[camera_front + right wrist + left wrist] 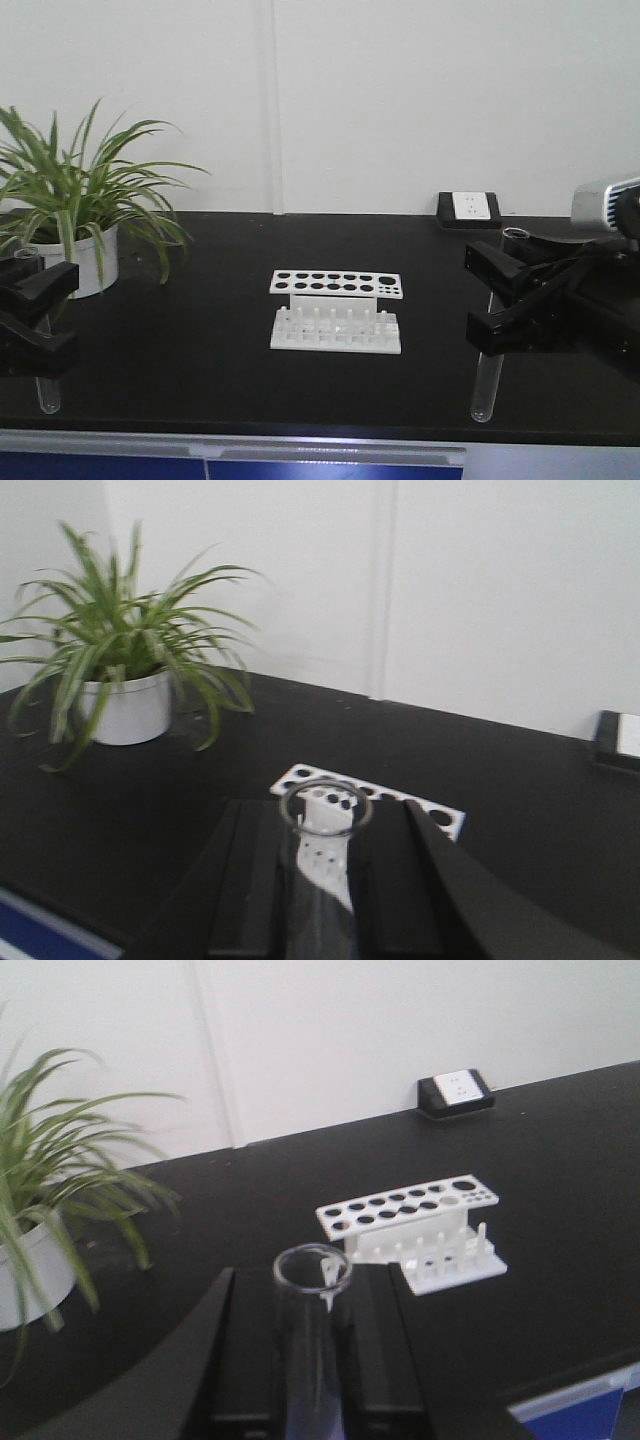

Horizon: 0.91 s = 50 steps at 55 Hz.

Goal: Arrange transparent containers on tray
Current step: 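Hold both test tubes while the base drives to the yellow tray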

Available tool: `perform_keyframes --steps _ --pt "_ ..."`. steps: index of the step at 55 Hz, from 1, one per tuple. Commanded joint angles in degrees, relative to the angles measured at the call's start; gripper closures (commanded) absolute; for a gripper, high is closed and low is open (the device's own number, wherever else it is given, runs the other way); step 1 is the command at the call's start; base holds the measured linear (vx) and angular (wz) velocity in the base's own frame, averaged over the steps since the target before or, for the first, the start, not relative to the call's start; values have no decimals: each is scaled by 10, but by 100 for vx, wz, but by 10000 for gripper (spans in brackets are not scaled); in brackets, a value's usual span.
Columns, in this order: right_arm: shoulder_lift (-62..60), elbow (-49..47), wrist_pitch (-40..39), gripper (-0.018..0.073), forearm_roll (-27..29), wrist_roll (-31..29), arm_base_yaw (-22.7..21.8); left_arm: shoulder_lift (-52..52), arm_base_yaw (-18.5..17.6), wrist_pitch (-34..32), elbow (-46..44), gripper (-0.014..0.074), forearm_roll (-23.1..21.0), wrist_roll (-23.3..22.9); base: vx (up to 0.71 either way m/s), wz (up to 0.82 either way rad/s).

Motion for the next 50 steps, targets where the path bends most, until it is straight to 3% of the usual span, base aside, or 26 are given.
perform_keyframes --steps 1,50 --pt "-10 -18 -47 572 -5 -3 -1 -7 -4 -35 -17 599 -1 -5 -31 35" --pt "-10 -18 -47 572 -5 -3 -1 -7 -4 -33 -17 599 -1 -5 -30 50"
